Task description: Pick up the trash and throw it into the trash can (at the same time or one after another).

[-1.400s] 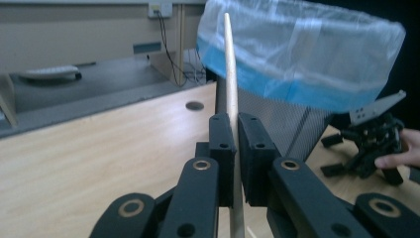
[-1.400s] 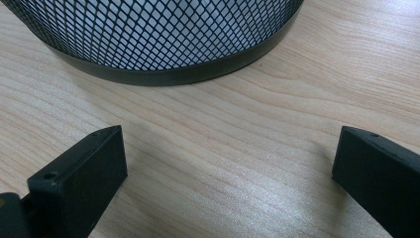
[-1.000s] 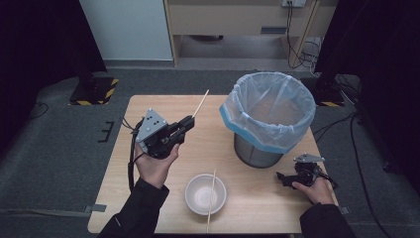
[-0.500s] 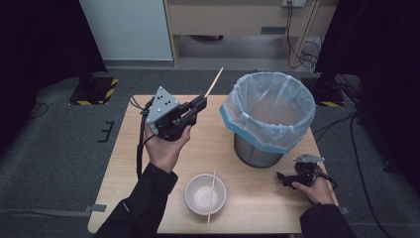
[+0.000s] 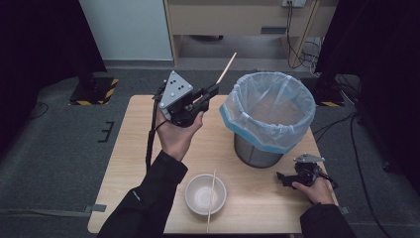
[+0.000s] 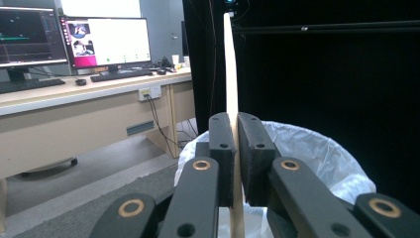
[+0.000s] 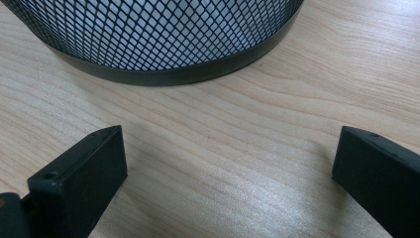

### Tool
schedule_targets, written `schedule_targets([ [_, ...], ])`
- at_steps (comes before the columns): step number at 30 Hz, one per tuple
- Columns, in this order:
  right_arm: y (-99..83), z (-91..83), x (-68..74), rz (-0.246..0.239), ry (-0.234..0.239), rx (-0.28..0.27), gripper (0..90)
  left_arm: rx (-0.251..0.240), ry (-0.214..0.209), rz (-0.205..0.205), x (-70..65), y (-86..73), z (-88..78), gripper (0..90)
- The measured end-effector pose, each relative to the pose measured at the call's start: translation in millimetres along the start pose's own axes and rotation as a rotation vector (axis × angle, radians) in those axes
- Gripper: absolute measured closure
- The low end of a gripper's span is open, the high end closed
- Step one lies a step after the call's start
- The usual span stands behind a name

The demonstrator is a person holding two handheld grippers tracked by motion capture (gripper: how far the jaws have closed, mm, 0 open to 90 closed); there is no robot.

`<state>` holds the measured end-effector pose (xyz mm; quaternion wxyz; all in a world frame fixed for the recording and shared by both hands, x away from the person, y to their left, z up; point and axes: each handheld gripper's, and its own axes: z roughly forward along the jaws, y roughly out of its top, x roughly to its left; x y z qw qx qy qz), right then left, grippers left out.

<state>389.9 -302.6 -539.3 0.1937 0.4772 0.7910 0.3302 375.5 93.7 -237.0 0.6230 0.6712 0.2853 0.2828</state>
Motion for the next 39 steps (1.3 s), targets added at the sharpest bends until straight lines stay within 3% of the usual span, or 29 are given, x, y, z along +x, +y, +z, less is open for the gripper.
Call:
schedule_targets([
  [9, 0.0, 0.0, 0.1, 0.002, 0.001, 0.001, 0.7, -0.029, 0.001, 0.026, -7.9, 13.0, 20.1, 85.0],
  [20, 0.0, 0.0, 0.1, 0.001, 0.000, 0.000, 0.7, -0.040, -0.024, 0.022, -17.1, 21.3, 47.3, 85.1],
  [29, 0.0, 0.0, 0.1, 0.001, 0.000, 0.000, 0.7, -0.037, -0.044, 0.013, -27.5, 16.3, 80.4, 85.1],
  [39, 0.0, -0.1, 0.1, 0.001, 0.000, 0.000, 0.7, -0.032, -0.052, -0.002, -33.3, 10.2, 106.4, 85.1],
])
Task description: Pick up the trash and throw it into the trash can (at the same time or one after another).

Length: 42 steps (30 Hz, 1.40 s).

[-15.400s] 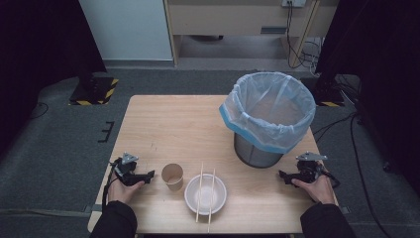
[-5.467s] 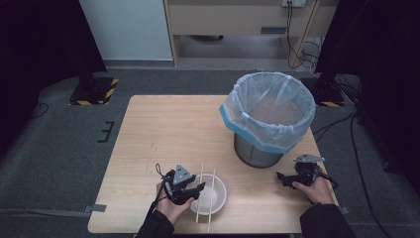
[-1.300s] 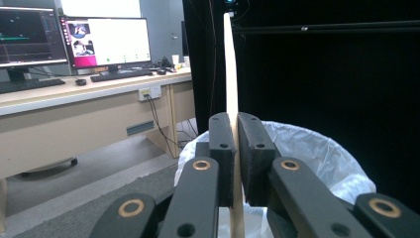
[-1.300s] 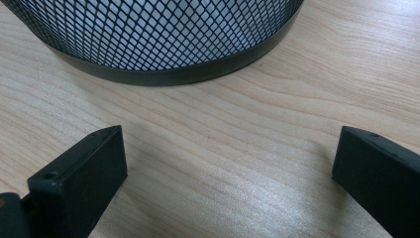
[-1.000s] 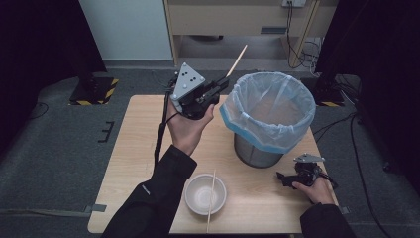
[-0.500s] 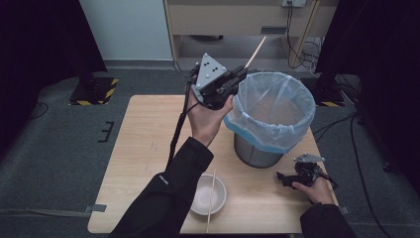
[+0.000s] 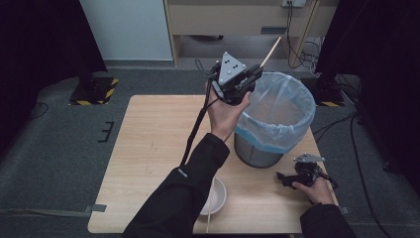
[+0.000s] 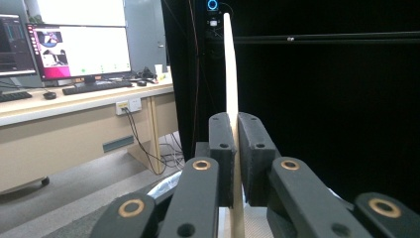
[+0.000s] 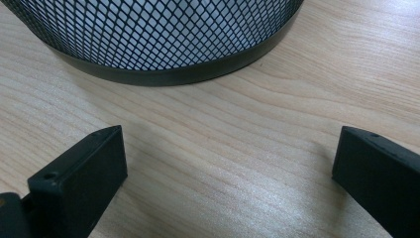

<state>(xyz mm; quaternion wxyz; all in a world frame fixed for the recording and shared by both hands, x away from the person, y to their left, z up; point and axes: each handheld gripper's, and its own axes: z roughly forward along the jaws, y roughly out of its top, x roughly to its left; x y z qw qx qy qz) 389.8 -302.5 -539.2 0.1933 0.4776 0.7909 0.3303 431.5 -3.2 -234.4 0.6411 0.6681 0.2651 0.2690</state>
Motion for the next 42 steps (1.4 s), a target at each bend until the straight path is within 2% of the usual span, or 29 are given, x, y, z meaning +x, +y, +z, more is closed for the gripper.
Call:
schedule_targets([
  [6, 0.0, 0.0, -0.1, -0.001, 0.000, 0.000, 0.7, 0.002, -0.011, -0.002, -3.7, -4.1, 13.6, 85.1],
  [9, 0.0, 0.0, 0.0, 0.000, 0.000, 0.000, 0.7, 0.000, -0.014, -0.015, -4.4, -7.9, 24.4, 85.1],
  [15, 0.0, 0.0, 0.0, 0.000, 0.000, 0.000, 0.7, 0.019, -0.015, -0.020, -4.7, -16.1, 39.5, 85.1],
  [20, 0.1, -0.2, -0.1, -0.001, 0.000, 0.002, 0.7, 0.044, -0.017, -0.005, -5.0, -19.5, 49.6, 85.1],
  [22, 0.1, -0.2, 0.0, -0.001, 0.000, 0.002, 0.7, 0.045, -0.034, 0.001, -6.6, -19.8, 56.4, 85.0],
  [24, 0.1, -0.2, 0.0, -0.001, 0.000, 0.002, 0.7, 0.038, -0.053, 0.010, -7.5, -19.6, 59.9, 82.0],
  [25, 0.1, -0.2, 0.0, -0.001, 0.000, 0.002, 0.7, 0.041, -0.060, 0.015, -7.7, -19.3, 60.5, 76.7],
  [29, 0.1, -0.2, 0.0, -0.001, 0.000, 0.002, 0.7, 0.040, -0.060, 0.017, -8.8, -16.2, 57.0, 72.1],
  [32, 0.1, -0.2, -0.1, -0.001, 0.000, 0.002, 0.7, 0.030, -0.061, 0.018, -7.8, -10.4, 46.6, 69.8],
  [36, 0.0, 0.0, 0.0, 0.000, 0.000, 0.000, 0.7, 0.014, -0.049, -0.005, -3.7, -2.4, 24.2, 64.4],
  [42, 0.0, 0.0, 0.0, 0.000, 0.000, 0.000, 0.7, -0.008, -0.040, -0.005, 0.8, 0.7, -11.0, 58.9],
])
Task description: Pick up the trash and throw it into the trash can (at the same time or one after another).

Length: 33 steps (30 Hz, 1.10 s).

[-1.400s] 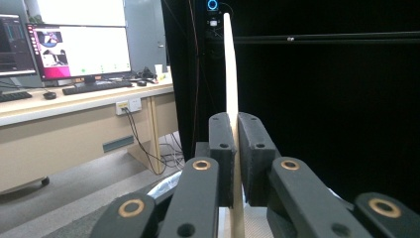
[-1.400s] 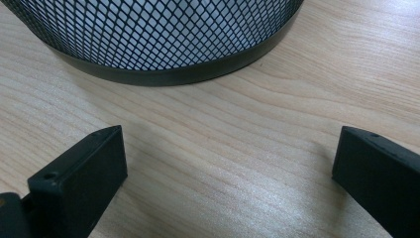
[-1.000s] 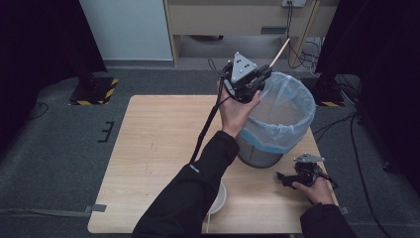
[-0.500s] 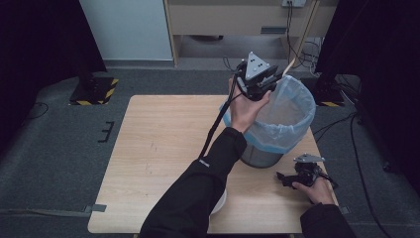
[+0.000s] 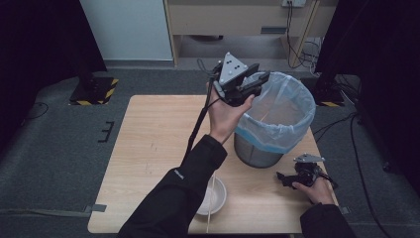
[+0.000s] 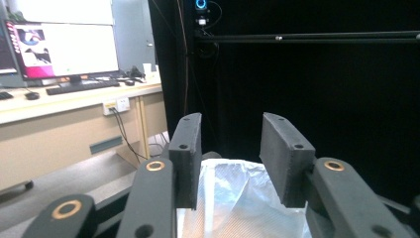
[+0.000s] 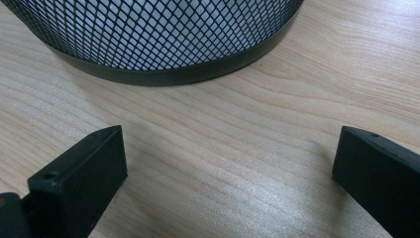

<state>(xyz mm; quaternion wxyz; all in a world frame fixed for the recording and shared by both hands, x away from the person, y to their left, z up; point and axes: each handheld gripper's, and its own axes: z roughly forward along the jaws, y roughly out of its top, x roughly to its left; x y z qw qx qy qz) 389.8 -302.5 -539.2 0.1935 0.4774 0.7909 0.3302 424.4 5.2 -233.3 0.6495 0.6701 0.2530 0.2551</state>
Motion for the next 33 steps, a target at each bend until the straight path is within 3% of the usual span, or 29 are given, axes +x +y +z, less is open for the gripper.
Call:
schedule_targets([
  [5, 0.0, 0.0, 0.0, 0.000, 0.000, 0.000, 0.7, -0.015, -0.013, -0.040, 4.4, -5.1, -30.2, 52.1],
  [14, 0.0, 0.0, 0.0, 0.000, 0.000, 0.000, 0.7, 0.028, -0.012, -0.028, -0.2, -32.5, -72.3, 43.8],
  [19, 0.1, -0.2, 0.2, 0.003, 0.001, 0.002, 0.7, 0.106, -0.010, -0.030, -3.7, -69.6, -97.5, 41.3],
  [22, 0.0, 0.0, 0.1, 0.000, 0.000, 0.000, 0.7, 0.170, 0.019, -0.025, -5.5, -93.7, -109.6, 39.7],
  [27, 0.0, -0.1, 0.3, 0.003, 0.000, 0.002, 0.7, 0.271, 0.030, -0.073, -7.3, -137.6, -125.6, 38.7],
  [33, -0.1, -0.2, 0.1, -0.001, 0.000, 0.004, 0.7, 0.364, 0.030, -0.127, -11.1, -181.4, -133.6, 38.0],
])
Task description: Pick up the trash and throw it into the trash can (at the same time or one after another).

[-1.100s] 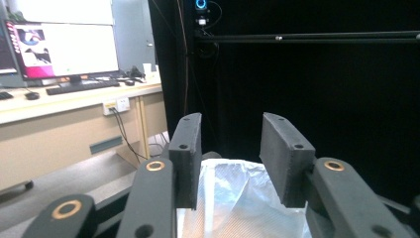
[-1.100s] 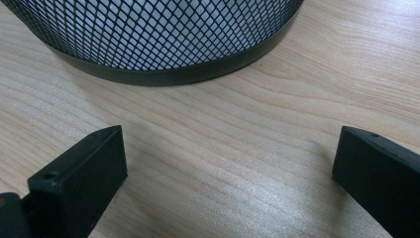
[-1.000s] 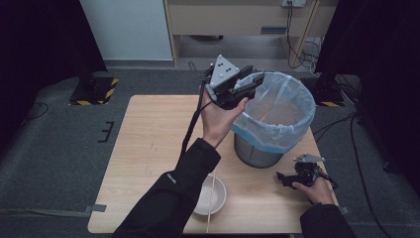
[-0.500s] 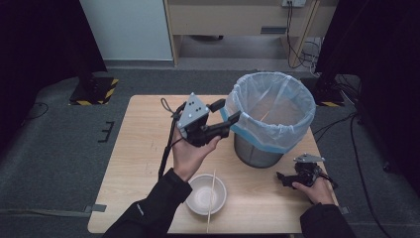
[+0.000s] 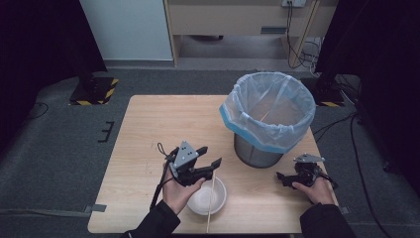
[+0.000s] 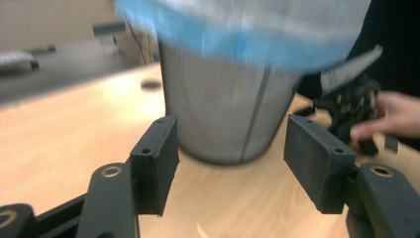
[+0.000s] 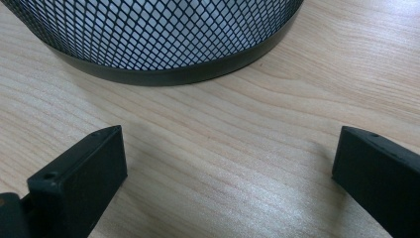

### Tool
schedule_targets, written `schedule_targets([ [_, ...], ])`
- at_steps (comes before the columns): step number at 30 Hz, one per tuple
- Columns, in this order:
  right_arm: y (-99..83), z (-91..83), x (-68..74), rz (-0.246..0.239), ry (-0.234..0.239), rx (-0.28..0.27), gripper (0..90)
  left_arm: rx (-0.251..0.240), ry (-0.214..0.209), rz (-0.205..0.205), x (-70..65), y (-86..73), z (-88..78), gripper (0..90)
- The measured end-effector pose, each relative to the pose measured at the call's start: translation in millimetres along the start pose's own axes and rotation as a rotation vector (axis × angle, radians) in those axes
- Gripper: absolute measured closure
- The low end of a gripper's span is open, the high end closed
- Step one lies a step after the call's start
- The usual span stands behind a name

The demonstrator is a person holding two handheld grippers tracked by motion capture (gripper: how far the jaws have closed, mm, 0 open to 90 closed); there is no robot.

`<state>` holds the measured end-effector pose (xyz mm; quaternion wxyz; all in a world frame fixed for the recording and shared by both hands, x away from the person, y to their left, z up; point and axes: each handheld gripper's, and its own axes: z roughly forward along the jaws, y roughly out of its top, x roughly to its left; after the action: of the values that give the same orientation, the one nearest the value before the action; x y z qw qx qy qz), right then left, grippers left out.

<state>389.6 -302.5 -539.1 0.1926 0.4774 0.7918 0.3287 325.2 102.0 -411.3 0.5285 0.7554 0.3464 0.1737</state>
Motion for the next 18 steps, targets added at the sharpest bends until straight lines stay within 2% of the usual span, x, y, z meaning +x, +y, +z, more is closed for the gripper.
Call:
schedule_targets([
  [2, 0.0, 0.0, 0.1, 0.000, 0.000, 0.000, 0.7, 0.021, -0.003, -0.007, -0.4, -9.8, 1.7, 37.9],
  [3, 0.0, 0.0, 0.1, 0.000, 0.000, 0.000, 0.7, 0.021, -0.003, -0.007, -0.4, -9.8, 1.7, 37.9],
  [5, 0.0, 0.0, 0.1, 0.000, 0.000, 0.000, 0.7, 0.068, -0.007, -0.012, -2.3, -27.8, 4.6, 37.8],
  [9, 0.0, 0.0, 0.1, 0.000, 0.000, 0.000, 0.7, 0.111, -0.002, -0.027, -3.2, -45.8, 7.3, 37.9],
  [18, 0.0, -0.2, 0.3, 0.002, 0.001, 0.001, 0.7, 0.196, -0.013, -0.032, -8.1, -65.8, 17.8, 43.7],
])
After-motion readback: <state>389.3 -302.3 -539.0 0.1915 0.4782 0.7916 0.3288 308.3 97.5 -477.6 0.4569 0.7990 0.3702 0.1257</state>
